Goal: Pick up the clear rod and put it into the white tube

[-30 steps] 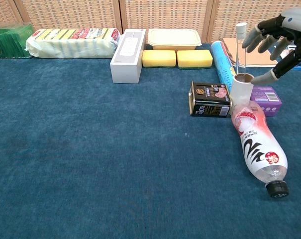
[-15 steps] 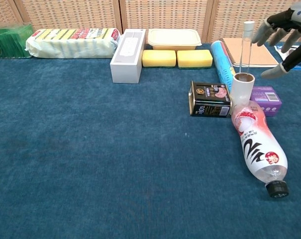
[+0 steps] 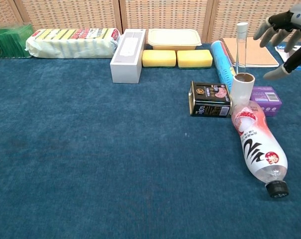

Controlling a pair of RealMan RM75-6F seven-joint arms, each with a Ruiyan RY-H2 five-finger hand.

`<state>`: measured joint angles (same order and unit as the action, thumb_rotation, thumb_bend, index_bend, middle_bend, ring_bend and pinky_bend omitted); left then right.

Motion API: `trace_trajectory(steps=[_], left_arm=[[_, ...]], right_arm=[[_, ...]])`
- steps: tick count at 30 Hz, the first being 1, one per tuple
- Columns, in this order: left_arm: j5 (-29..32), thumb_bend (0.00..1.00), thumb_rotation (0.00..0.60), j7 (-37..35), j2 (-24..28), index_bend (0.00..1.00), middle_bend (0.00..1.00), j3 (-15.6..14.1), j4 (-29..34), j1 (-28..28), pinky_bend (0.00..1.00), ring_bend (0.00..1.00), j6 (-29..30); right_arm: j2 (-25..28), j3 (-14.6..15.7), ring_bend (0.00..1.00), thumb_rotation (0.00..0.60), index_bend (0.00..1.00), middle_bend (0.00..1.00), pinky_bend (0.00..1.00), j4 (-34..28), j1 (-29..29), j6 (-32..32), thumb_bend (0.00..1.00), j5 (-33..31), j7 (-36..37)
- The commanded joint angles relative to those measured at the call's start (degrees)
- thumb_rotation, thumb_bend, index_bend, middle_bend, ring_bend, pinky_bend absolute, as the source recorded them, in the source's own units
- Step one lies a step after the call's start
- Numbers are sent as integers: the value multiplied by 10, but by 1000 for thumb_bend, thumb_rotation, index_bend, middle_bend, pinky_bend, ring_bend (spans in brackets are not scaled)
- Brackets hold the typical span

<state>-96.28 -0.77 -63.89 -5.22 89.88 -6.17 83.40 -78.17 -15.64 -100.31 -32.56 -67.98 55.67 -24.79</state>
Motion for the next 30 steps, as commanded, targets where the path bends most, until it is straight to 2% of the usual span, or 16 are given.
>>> trace_trajectory(steps=[1, 23, 30], left_arm=[[0, 111, 448, 0, 0, 107, 50, 0, 0, 0, 226, 24, 0], [2, 112, 449, -8, 3, 106, 50, 1, -1, -1, 226, 24, 0], [4, 112, 447, -9, 4, 106, 50, 2, -1, -2, 226, 24, -2]], right_arm=[[-9, 0, 286, 600, 252, 302, 320, -1, -7, 4, 172, -11, -6], [-35, -33, 297, 600, 253, 315, 318, 0, -52, 25, 171, -123, -19], [-42, -36, 355, 600, 282, 356, 392, 14, -58, 14, 173, -137, -19]])
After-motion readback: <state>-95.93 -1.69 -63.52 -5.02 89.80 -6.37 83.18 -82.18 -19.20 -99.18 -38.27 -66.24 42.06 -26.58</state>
